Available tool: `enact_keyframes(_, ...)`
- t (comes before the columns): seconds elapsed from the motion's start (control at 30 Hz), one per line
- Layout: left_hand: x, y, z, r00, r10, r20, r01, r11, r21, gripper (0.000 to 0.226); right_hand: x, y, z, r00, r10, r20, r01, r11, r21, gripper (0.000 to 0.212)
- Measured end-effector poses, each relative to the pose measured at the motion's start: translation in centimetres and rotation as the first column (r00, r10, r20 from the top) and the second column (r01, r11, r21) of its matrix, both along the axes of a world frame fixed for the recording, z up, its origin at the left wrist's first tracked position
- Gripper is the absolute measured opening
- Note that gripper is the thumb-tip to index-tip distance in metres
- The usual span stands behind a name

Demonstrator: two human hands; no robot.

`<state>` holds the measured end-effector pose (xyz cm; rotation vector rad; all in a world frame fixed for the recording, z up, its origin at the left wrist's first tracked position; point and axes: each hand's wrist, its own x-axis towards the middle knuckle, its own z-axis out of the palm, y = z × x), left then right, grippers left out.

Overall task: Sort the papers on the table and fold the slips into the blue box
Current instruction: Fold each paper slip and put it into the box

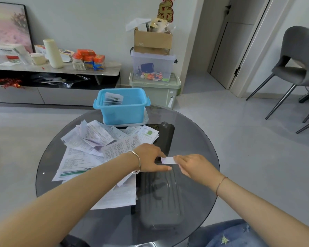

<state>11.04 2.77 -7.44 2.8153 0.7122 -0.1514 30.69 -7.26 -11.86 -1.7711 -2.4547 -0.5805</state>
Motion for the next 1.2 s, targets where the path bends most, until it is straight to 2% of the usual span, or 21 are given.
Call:
enact_keyframes(0.07,0.2,0.8,0.1,1.000,0.021,0.012,-0.020,0.999,-0.036,0.054,0.0,0.2,0.5,0.995,-0.089,-0.046,0.085,0.993,-0.076,0.010)
enact_keyframes(0.1,0.2,1.3,0.2,0.999,0.044,0.025,-0.043,0.998,-0.053,0.050,0.0,0.7,1.1,0.979,-0.153,-0.133,0.140,0.985,-0.099,0.002)
enact_keyframes(0.17,0.5,1.9,0.5,0.990,0.108,0.092,-0.100,0.991,-0.094,0.040,-0.3,1.4,2.3,0.890,-0.316,-0.328,0.250,0.941,-0.229,0.012)
enact_keyframes(0.23,0.0,3.0,1.0,0.960,0.194,0.202,-0.173,0.978,-0.115,0.027,-1.0,2.8,3.7,0.721,-0.370,-0.586,0.227,0.925,-0.304,0.008)
enact_keyframes(0.33,-1.8,5.2,2.1,0.836,0.342,0.429,-0.234,0.930,-0.284,0.017,-3.0,5.5,6.0,0.341,-0.347,-0.874,0.134,0.938,-0.320,0.006)
enact_keyframes(0.4,-3.5,6.9,2.9,0.724,0.435,0.536,-0.253,0.890,-0.380,0.014,-4.7,7.6,7.4,0.103,-0.343,-0.934,0.091,0.938,-0.334,0.009)
enact_keyframes(0.47,-5.0,8.9,3.9,0.612,0.523,0.593,-0.287,0.846,-0.450,0.014,-6.5,10.1,9.1,-0.044,-0.333,-0.942,0.046,0.941,-0.335,0.011)
enact_keyframes(0.53,-6.5,11.2,4.9,0.503,0.583,0.639,-0.336,0.812,-0.476,0.014,-8.2,13.3,10.6,-0.136,-0.312,-0.940,0.015,0.948,-0.317,0.010)
enact_keyframes(0.63,-8.4,14.5,5.5,0.355,0.648,0.674,-0.470,0.747,-0.470,0.021,-10.0,18.3,12.5,-0.207,-0.309,-0.928,0.020,0.947,-0.319,0.009)
enact_keyframes(0.73,-9.8,17.0,4.7,0.328,0.708,0.626,-0.598,0.668,-0.442,0.040,-10.9,22.8,12.6,-0.325,-0.365,-0.873,-0.002,0.923,-0.385,0.010)
enact_keyframes(0.8,-9.9,17.4,4.1,0.319,0.739,0.593,-0.631,0.633,-0.449,0.048,-11.3,25.0,12.0,-0.358,-0.390,-0.849,0.009,0.907,-0.421,0.015)
enact_keyframes(0.97,-9.6,18.2,2.2,0.315,0.767,0.559,-0.638,0.607,-0.474,0.047,-12.3,29.1,10.9,-0.310,-0.447,-0.839,0.054,0.873,-0.485,0.026)
enact_keyframes(1.07,-9.5,18.3,1.8,0.293,0.767,0.571,-0.620,0.606,-0.497,0.047,-12.7,30.4,10.7,-0.172,-0.521,-0.836,0.101,0.835,-0.541,0.028)
enact_keyframes(1.2,-9.4,18.4,1.7,0.317,0.741,0.592,-0.617,0.635,-0.464,0.048,-13.4,31.4,10.1,0.032,-0.557,-0.830,0.152,0.823,-0.547,0.031)
